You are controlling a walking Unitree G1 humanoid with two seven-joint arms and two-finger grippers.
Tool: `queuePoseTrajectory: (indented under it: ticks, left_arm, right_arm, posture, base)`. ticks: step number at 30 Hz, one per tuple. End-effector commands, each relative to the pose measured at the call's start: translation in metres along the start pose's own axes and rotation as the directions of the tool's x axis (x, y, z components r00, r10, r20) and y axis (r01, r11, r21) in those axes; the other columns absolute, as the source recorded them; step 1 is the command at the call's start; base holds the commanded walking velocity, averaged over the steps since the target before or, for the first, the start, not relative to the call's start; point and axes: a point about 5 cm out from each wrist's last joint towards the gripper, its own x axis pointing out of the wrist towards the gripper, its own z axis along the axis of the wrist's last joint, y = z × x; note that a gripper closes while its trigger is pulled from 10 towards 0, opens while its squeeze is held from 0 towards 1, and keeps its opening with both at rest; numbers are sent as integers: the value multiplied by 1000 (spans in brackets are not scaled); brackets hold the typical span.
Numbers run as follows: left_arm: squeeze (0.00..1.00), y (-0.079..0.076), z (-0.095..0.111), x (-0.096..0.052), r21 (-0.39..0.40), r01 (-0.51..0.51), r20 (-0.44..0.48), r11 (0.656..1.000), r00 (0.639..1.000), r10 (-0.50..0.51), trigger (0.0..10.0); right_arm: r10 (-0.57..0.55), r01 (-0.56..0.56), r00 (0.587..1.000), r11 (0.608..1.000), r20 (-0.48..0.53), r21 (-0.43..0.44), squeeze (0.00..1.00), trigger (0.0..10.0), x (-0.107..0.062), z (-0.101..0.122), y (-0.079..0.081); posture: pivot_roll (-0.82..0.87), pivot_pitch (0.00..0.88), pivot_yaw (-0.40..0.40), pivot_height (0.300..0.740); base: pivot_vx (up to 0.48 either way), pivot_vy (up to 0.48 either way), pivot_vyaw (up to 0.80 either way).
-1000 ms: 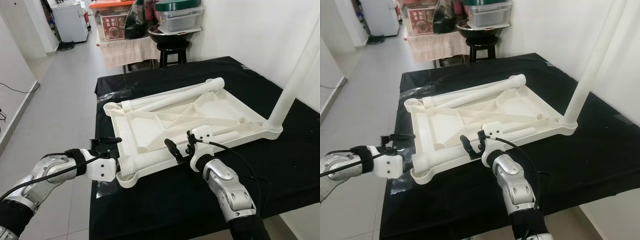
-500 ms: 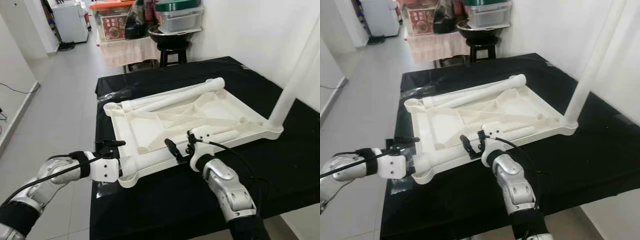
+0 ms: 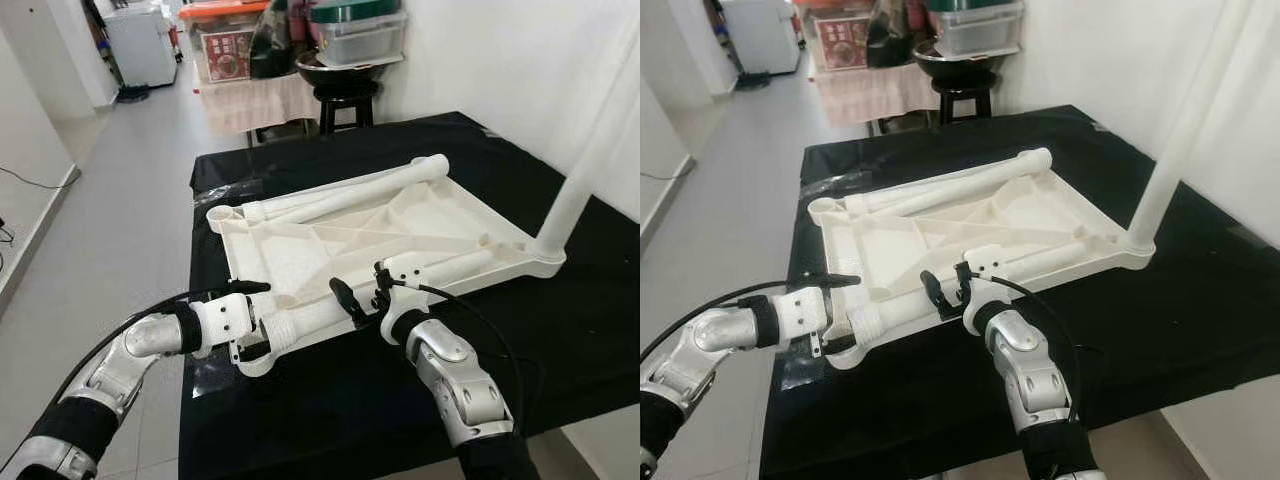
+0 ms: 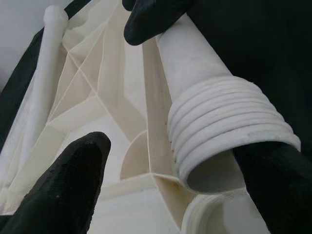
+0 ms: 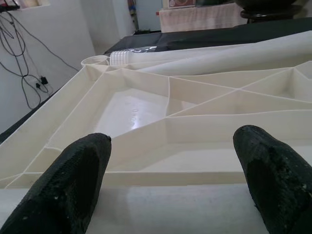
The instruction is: Building children table
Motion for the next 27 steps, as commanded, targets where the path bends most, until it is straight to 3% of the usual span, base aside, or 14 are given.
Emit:
queuePoseTrajectory:
  ticks: [1,2,7,14,25,27]
  left_arm:
    - [0,-7,-6,0,-54,45,-13,998,999,-45,7961]
    - [0,-12,-8,1,-84,75,-12,994,997,-77,0]
    - [0,-23,-12,0,-147,125,-11,981,992,-128,0]
    - [0,-24,-15,-4,-146,96,-10,985,995,-98,0]
    - [0,-12,-11,-3,-150,-12,3,989,1000,12,0]
    - [0,-6,-10,-2,-148,-89,10,985,996,92,0]
  right_arm:
    - [6,-6,1000,1000,-13,0,0,10000,-1,-3,4]
    - [6,-6,1000,1000,-13,0,0,10000,-1,-3,4]
    - [5,-5,1000,1000,-14,1,0,10000,-1,-3,5]
    - [2,-2,1000,1000,-15,12,0,10000,-2,-4,5]
    - [-2,2,1000,1000,10,30,0,10000,-2,0,4]
    - [-9,8,1000,999,27,53,0,10000,-2,3,2]
  posture:
    - [-73,0,72,740]
    - [-74,0,72,740]
    - [-73,0,73,740]
    - [-71,0,74,740]
    - [-71,0,74,740]
    - [-69,0,71,740]
  base:
    - [0,0,0]
    - [0,0,0]
    - [0,0,0]
    - [0,0,0]
    - [0,0,0]
    - [0,0,0]
